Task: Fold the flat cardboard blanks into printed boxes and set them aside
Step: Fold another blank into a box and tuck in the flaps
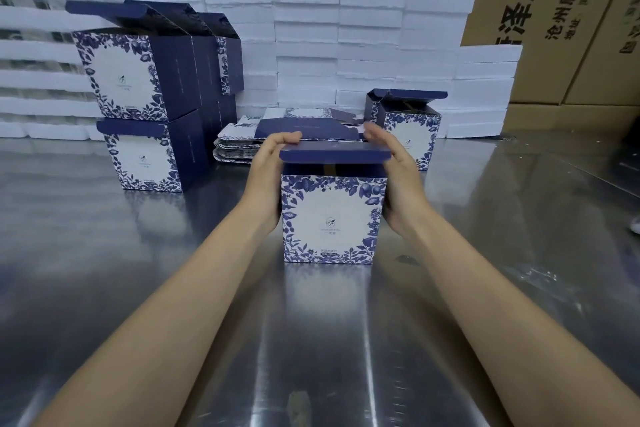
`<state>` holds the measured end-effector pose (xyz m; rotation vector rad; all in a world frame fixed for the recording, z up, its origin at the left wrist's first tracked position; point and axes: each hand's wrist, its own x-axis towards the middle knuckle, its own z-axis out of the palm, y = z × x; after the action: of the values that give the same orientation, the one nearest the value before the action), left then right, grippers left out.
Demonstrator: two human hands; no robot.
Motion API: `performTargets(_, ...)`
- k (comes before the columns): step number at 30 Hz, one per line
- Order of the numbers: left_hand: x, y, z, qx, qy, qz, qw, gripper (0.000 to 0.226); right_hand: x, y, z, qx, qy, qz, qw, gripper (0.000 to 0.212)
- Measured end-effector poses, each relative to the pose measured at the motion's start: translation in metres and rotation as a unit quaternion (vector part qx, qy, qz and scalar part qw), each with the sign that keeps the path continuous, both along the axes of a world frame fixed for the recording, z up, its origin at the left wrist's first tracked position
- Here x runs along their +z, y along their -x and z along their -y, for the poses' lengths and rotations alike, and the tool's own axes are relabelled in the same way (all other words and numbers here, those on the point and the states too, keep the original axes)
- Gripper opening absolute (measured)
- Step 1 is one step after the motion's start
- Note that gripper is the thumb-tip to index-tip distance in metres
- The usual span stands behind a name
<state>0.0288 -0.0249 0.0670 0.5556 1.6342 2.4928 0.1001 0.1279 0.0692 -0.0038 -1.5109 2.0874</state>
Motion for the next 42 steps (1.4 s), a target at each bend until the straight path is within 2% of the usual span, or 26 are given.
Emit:
performTargets(3, -0.002, -0.002, 0.001, 0.013, 0.021, -0.016, 1.0, 0.016, -0.002, -0.003, 0.002, 0.043, 0.01, 0.014, 0.999, 0.02)
performTargets(4, -0.003, -0.003, 0.001, 0.023, 0.023, -0.023, 0.999, 0.016, -0.003, -0.006, 0.001, 0.068, 0.024, 0.013, 0.997, 0.023)
performTargets(5, -0.003, -0.004, 0.002, 0.023, 0.018, -0.027, 0.999, 0.018, -0.005, -0.008, -0.001, 0.088, 0.024, 0.011, 0.996, 0.037)
performTargets(7, -0.006, -0.006, 0.004, 0.016, 0.022, -0.045, 0.999, 0.039, -0.007, -0.009, -0.008, 0.111, -0.008, 0.011, 0.994, 0.059)
performTargets(9, -0.008, -0.005, 0.008, 0.011, 0.05, -0.064, 0.997, 0.055, -0.007, -0.008, -0.013, 0.108, -0.062, 0.026, 0.992, 0.067)
performTargets(10, -0.008, -0.005, 0.01, -0.004, 0.057, -0.066, 0.996, 0.057, -0.008, -0.007, -0.014, 0.084, -0.108, 0.031, 0.99, 0.063)
performTargets(12, -0.007, -0.008, 0.013, -0.057, 0.068, -0.058, 0.994, 0.051, -0.01, -0.003, -0.015, -0.001, -0.202, 0.012, 0.979, 0.04)
performTargets(13, -0.006, -0.009, 0.014, -0.074, 0.083, -0.055, 0.992, 0.058, -0.012, -0.002, -0.015, -0.03, -0.223, -0.004, 0.974, 0.027)
performTargets(14, -0.007, -0.007, 0.015, -0.082, 0.103, -0.057, 0.99, 0.075, -0.013, 0.0, -0.015, -0.048, -0.236, -0.021, 0.97, 0.023)
performTargets(16, -0.009, -0.002, 0.017, -0.089, 0.133, -0.077, 0.984, 0.097, -0.015, 0.001, -0.014, -0.069, -0.245, -0.038, 0.966, 0.028)
performTargets(18, -0.01, 0.002, 0.018, -0.052, 0.187, -0.162, 0.968, 0.09, -0.016, 0.003, -0.013, -0.104, -0.237, -0.055, 0.965, 0.03)
performTargets(20, -0.013, 0.001, 0.017, 0.037, 0.243, -0.269, 0.931, 0.064, -0.018, 0.001, -0.012, -0.138, -0.231, -0.089, 0.959, 0.028)
performTargets(23, -0.017, -0.002, 0.01, 0.117, 0.222, -0.337, 0.908, 0.025, -0.026, -0.001, -0.008, -0.153, -0.325, -0.13, 0.924, 0.018)
performTargets(25, -0.017, -0.005, 0.009, 0.132, 0.224, -0.378, 0.888, 0.016, -0.029, 0.001, -0.006, -0.162, -0.396, -0.131, 0.894, 0.019)
performTargets(27, -0.016, -0.008, 0.008, 0.15, 0.231, -0.408, 0.871, 0.016, -0.028, 0.002, -0.005, -0.163, -0.4, -0.132, 0.892, 0.019)
performTargets(30, -0.009, -0.011, 0.008, 0.162, 0.208, -0.402, 0.877, 0.012, -0.023, -0.001, -0.001, -0.149, -0.362, -0.108, 0.914, 0.014)
performTargets(34, 0.008, -0.016, 0.011, 0.101, 0.19, -0.318, 0.923, 0.01, -0.014, -0.004, 0.003, -0.127, -0.303, -0.078, 0.941, 0.006)
performTargets(37, 0.017, -0.02, 0.012, 0.092, 0.161, -0.303, 0.935, 0.01, -0.006, -0.007, 0.007, -0.128, -0.274, -0.093, 0.949, 0.003)
performTargets(42, 0.019, -0.023, 0.011, 0.105, 0.144, -0.285, 0.942, 0.016, 0.004, -0.01, 0.014, -0.122, -0.24, -0.107, 0.957, 0.016)
